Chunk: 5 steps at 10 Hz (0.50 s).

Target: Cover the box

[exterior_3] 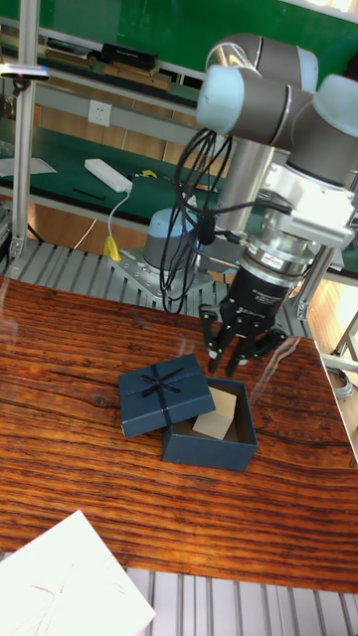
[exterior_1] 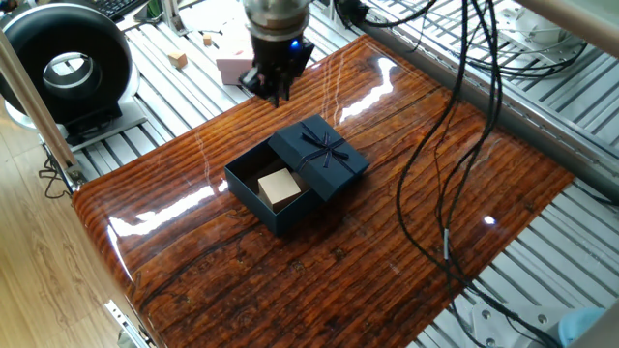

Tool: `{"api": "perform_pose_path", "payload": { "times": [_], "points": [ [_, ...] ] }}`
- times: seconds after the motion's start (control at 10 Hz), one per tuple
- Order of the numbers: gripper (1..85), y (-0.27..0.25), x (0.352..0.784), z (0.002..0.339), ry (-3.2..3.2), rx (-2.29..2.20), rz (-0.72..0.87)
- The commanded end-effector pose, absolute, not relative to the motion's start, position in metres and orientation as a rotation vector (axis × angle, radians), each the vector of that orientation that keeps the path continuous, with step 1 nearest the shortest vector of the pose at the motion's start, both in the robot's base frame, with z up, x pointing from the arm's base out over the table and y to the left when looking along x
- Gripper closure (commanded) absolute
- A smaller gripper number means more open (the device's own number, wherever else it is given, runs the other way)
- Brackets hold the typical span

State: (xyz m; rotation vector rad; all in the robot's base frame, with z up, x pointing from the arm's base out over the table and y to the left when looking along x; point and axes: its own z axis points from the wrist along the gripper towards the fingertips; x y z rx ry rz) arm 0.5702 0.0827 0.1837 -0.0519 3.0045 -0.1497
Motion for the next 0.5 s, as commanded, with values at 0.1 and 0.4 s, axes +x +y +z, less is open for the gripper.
{"api": "perform_pose_path", "payload": {
  "times": [0.1,0.4],
  "points": [
    [53.0,0.096,0.553,0.159,3.029,-0.093,-0.212],
    [50.0,0.087,0.542,0.149,3.049,-0.129,-0.29]
  ]
}}
